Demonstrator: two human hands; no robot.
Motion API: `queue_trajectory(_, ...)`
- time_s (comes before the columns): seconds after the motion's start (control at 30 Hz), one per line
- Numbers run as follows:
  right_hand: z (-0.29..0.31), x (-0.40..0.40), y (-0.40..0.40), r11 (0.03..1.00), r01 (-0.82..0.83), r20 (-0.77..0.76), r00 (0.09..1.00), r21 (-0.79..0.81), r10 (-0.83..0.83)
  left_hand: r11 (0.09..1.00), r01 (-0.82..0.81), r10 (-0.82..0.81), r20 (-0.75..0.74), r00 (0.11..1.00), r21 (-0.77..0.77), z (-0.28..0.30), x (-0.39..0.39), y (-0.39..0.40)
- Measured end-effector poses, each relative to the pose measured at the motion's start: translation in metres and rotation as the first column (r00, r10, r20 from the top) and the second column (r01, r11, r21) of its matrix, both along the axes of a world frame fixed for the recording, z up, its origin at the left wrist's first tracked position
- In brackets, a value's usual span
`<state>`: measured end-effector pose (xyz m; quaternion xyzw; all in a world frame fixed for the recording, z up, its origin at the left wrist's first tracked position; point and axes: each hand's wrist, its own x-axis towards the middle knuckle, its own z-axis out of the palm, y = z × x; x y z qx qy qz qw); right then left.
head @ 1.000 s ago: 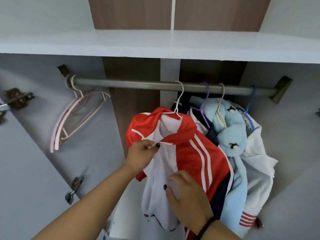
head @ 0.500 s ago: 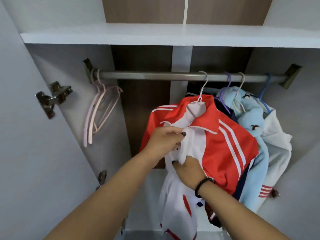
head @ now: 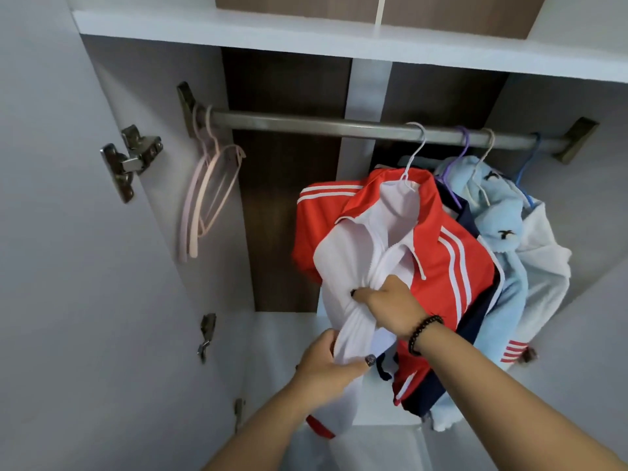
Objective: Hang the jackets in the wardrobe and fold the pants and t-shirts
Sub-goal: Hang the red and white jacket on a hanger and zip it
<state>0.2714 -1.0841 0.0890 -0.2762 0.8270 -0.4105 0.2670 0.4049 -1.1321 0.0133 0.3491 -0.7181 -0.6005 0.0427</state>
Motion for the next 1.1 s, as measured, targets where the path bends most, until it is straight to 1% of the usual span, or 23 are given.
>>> queue_trajectory(0.07, 0.004, 0.002, 0.004, 0.999, 0.019, 0.018, 1.000, -0.025, -0.019, 0.994, -0.005, 0.004, -0.007, 1.000, -0.113, 0.004, -0.001, 0.002)
queue_trajectory(0.1, 0.006, 0.003, 0.006, 0.999, 0.018, 0.038, 0.999, -0.044, -0.016, 0.991, -0.021, 0.018, -0.024, 1.000, -0.132, 0.007, 0.001, 0.002)
queue_trajectory(0.17, 0.010, 0.006, 0.010, 0.995, -0.031, 0.104, 0.994, -0.095, 0.041, 0.993, -0.054, 0.044, -0.091, 0.995, -0.101, 0.011, 0.003, -0.001)
queue_trajectory(0.23, 0.013, 0.012, 0.018, 0.984, -0.124, 0.149, 0.978, -0.131, 0.143, 0.994, -0.113, 0.110, -0.171, 0.979, -0.011, 0.018, 0.007, -0.002)
queue_trajectory(0.27, 0.013, 0.016, 0.023, 0.974, -0.176, 0.143, 0.970, -0.145, 0.197, 0.988, -0.144, 0.153, -0.208, 0.966, 0.056, 0.021, 0.009, -0.002)
queue_trajectory(0.33, 0.002, 0.025, 0.042, 0.951, -0.255, 0.066, 0.961, -0.174, 0.270, 0.961, -0.183, 0.235, -0.264, 0.935, 0.208, 0.027, 0.011, 0.000)
queue_trajectory(0.37, -0.006, 0.033, 0.054, 0.948, -0.252, 0.021, 0.965, -0.193, 0.261, 0.945, -0.179, 0.257, -0.278, 0.926, 0.274, 0.031, 0.011, 0.001)
queue_trajectory(0.43, -0.027, 0.052, 0.083, 0.957, -0.164, 0.012, 0.985, -0.239, 0.172, 0.900, -0.145, 0.288, -0.312, 0.905, 0.410, 0.039, 0.010, 0.008)
queue_trajectory(0.47, -0.032, 0.065, 0.097, 0.947, -0.167, 0.001, 0.985, -0.275, 0.174, 0.870, -0.127, 0.311, -0.329, 0.891, 0.477, 0.044, 0.009, 0.013)
queue_trajectory(0.5, -0.037, 0.076, 0.108, 0.928, -0.213, -0.029, 0.976, -0.304, 0.214, 0.840, -0.112, 0.334, -0.342, 0.878, 0.531, 0.049, 0.007, 0.018)
queue_trajectory(0.57, -0.039, 0.095, 0.121, 0.868, -0.343, -0.070, 0.937, -0.360, 0.341, 0.808, -0.100, 0.356, -0.346, 0.868, 0.580, 0.061, 0.002, 0.030)
queue_trajectory(0.6, -0.041, 0.101, 0.124, 0.875, -0.338, -0.056, 0.939, -0.348, 0.340, 0.810, -0.109, 0.361, -0.344, 0.867, 0.577, 0.065, -0.001, 0.035)
queue_trajectory(0.67, -0.046, 0.104, 0.126, 0.935, -0.206, -0.028, 0.978, -0.289, 0.207, 0.827, -0.124, 0.358, -0.342, 0.869, 0.549, 0.073, -0.006, 0.045)
queue_trajectory(0.73, -0.052, 0.097, 0.130, 0.973, -0.123, -0.034, 0.992, -0.193, 0.119, 0.832, -0.123, 0.351, -0.342, 0.872, 0.540, 0.079, -0.008, 0.054)
queue_trajectory(0.8, -0.050, 0.087, 0.135, 0.985, -0.114, -0.045, 0.993, -0.133, 0.108, 0.836, -0.107, 0.339, -0.354, 0.872, 0.538, 0.079, -0.006, 0.059)
queue_trajectory(0.9, -0.040, 0.071, 0.143, 0.989, -0.115, -0.047, 0.993, -0.089, 0.111, 0.841, -0.081, 0.333, -0.394, 0.857, 0.534, 0.071, 0.004, 0.060)
queue_trajectory(0.93, -0.037, 0.067, 0.148, 0.990, -0.108, -0.031, 0.994, -0.090, 0.105, 0.845, -0.103, 0.344, -0.386, 0.856, 0.525, 0.063, 0.010, 0.064)
queue_trajectory(1.0, -0.031, 0.058, 0.153, 0.992, -0.082, 0.007, 0.997, -0.095, 0.083, 0.853, -0.218, 0.385, -0.291, 0.876, 0.474, 0.044, 0.021, 0.075)
queue_trajectory(1.07, -0.032, 0.053, 0.161, 0.993, -0.029, 0.073, 0.997, -0.116, 0.037, 0.858, -0.303, 0.379, -0.113, 0.918, 0.415, 0.009, 0.033, 0.096)
queue_trajectory(1.1, -0.035, 0.051, 0.164, 0.993, -0.006, 0.106, 0.994, -0.120, 0.019, 0.845, -0.326, 0.371, -0.026, 0.928, 0.424, -0.011, 0.039, 0.106)
